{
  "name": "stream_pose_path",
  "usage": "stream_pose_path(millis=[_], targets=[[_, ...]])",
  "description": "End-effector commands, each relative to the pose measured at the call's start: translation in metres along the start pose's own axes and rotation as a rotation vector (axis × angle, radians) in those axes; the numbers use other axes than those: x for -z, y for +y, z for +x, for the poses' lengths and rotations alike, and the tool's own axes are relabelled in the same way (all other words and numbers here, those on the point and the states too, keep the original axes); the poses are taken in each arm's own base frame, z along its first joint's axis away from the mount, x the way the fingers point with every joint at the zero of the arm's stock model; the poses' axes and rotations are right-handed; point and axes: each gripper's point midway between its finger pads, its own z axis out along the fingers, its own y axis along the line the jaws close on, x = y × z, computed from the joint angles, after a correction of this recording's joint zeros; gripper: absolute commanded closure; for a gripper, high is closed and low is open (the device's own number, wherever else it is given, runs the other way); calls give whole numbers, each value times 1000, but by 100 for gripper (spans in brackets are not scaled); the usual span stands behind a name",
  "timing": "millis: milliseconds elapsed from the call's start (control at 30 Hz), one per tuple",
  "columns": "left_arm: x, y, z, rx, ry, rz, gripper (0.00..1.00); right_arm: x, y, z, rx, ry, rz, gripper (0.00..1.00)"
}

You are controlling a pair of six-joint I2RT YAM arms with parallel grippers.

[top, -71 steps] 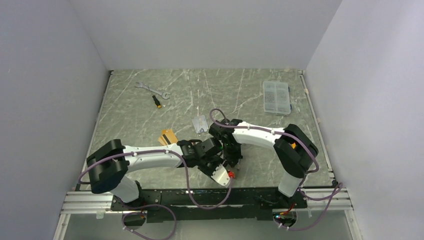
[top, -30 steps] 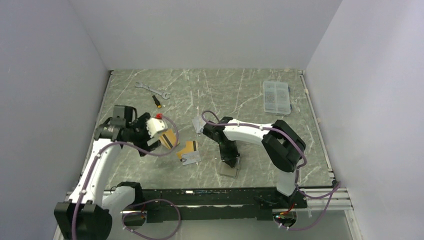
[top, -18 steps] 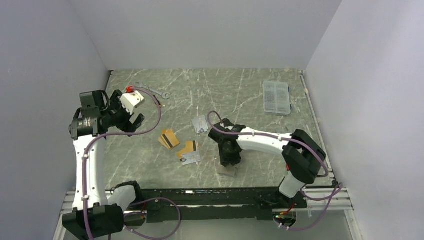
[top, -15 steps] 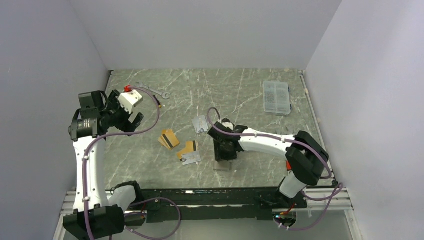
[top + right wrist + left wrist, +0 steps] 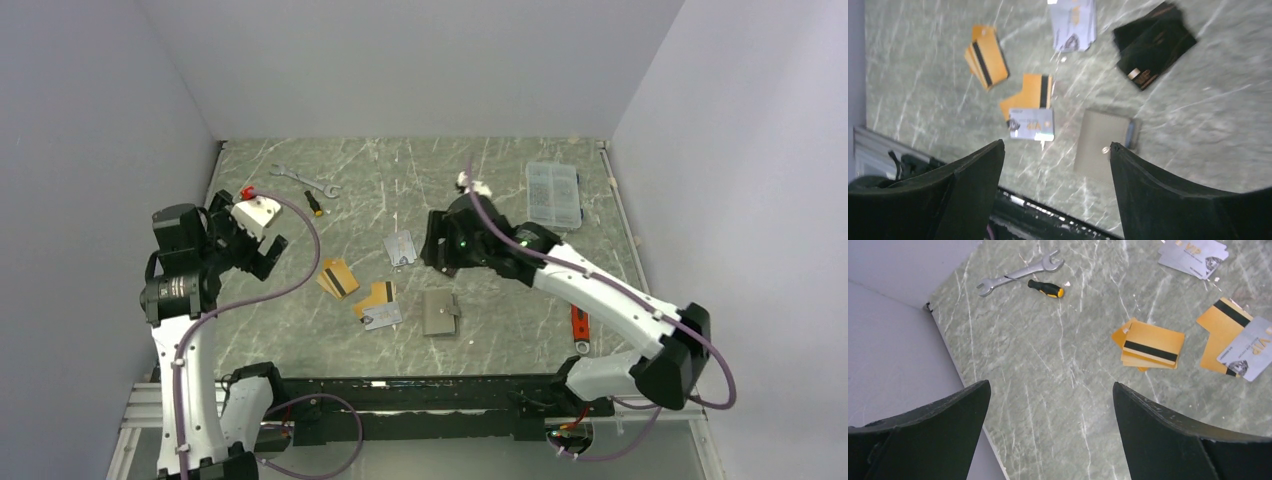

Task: Put the credit cards into the card holder
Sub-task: Reset both arms

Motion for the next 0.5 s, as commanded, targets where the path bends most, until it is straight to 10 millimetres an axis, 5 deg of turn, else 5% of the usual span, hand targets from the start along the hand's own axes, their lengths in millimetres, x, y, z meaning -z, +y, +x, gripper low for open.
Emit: stream_pose_path(millis=[0,67,167,300,467], targets=[[-25,4,8,99,-34,-13,1,25,-41,-41,-5,-117,84,18],[-40,-10,23,161,26,112,1,27,-66,-59,-36,-175,123,15],[-58,-15,24,269,-2,171,1,24,-130,-82,-124,-267,254,9],[-82,-18,24,365,-81,204,1,26,-209,-84,-255,-405,396,5],[-114,-36,48,414,-153,254,1,45,-276,-74,-233,-655,650,0]])
